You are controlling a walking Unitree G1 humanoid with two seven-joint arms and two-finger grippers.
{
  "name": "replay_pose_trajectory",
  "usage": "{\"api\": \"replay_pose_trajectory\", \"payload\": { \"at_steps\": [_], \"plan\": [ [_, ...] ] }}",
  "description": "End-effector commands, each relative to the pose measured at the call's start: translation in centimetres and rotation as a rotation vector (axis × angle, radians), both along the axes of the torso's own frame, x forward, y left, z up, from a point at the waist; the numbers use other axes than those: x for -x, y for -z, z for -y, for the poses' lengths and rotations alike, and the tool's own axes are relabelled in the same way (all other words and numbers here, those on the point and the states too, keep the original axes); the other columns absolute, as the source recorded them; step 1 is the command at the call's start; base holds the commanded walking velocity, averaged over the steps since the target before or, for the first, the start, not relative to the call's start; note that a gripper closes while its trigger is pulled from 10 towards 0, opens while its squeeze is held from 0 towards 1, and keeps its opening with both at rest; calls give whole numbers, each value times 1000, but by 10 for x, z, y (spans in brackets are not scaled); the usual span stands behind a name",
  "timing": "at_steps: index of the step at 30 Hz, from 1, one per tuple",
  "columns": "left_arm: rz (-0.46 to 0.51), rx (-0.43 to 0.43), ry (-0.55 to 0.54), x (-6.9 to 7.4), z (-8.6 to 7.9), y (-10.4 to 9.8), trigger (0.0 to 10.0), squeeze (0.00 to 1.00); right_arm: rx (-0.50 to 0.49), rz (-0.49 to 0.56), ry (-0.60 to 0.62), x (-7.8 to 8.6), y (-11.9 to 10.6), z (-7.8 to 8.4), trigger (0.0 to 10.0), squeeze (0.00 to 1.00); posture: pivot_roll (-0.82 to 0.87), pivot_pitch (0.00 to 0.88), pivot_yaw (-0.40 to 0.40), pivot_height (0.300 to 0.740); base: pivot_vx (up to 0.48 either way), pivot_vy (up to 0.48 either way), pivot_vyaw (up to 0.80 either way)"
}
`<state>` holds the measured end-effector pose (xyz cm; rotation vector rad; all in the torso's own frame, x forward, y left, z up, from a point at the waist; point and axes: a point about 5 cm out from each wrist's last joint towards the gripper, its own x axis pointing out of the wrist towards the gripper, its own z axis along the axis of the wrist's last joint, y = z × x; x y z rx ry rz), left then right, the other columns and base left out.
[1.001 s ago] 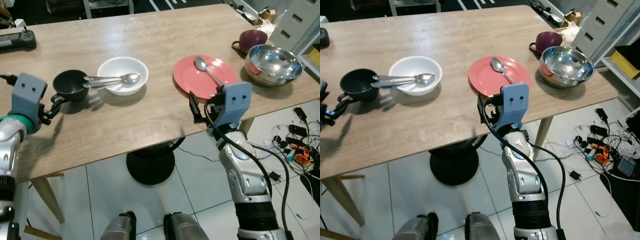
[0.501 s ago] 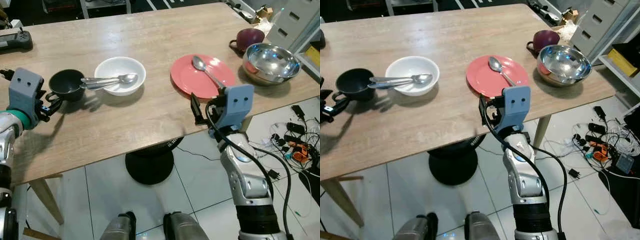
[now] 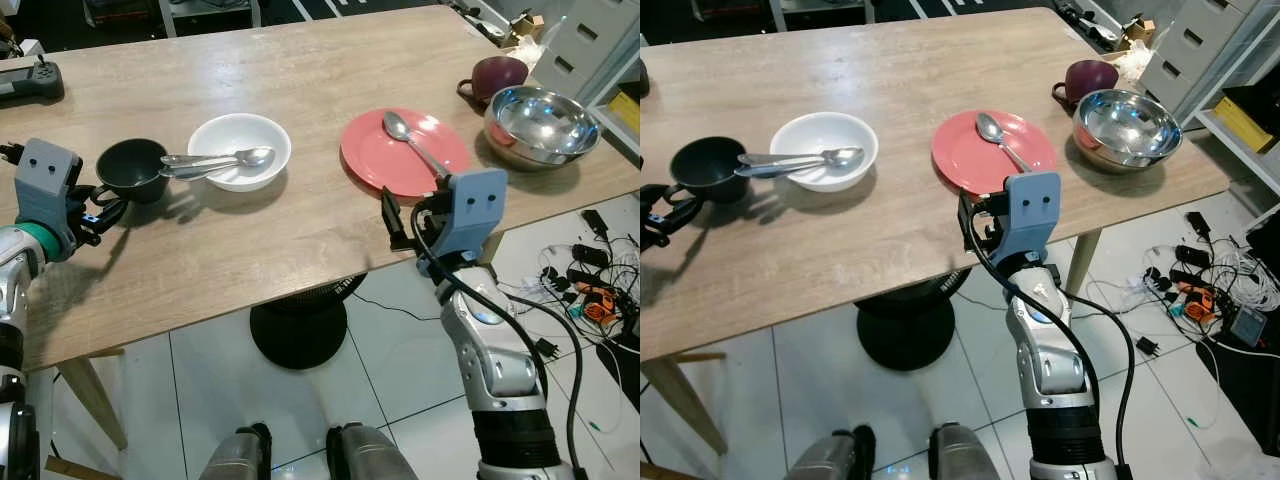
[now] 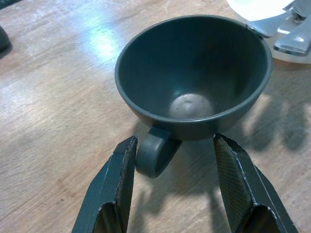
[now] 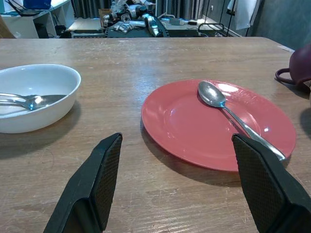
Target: Setting the table
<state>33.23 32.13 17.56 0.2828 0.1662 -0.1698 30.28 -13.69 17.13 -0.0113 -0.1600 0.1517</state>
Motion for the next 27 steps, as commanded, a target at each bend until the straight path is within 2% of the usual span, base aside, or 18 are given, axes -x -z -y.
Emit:
{"api": "replay_pose_trajectory", "payload": {
  "at_steps": [1,15,16,18,19,24,27],
  "plan": [
    [2,12,-19,1,-4,1,0,0,-4,-5,6,0,0,1,10000,0,-138,84,6,740,0,0,0],
    [24,22,10,0,3,2,0,0,-6,-2,6,-2,0,1,10000,0,-137,75,6,740,0,0,0],
    [26,21,25,0,7,2,4941,0,-7,-1,6,-2,0,1,10000,0,-136,73,7,740,0,0,0],
    [26,21,25,0,7,2,4941,0,-7,-1,6,-2,0,1,10000,0,-136,73,7,740,0,0,0],
    [26,25,29,-1,11,4,10000,0,-7,0,7,-2,-1,0,10000,0,-137,71,8,740,0,0,0],
    [24,38,26,-1,14,6,10000,0,-8,2,8,-2,-1,0,10000,0,-137,70,10,740,0,0,0],
    [30,35,-26,-3,14,9,10000,0,-9,3,12,-2,-1,1,10000,0,-140,69,14,740,0,0,0]
  ]
}}
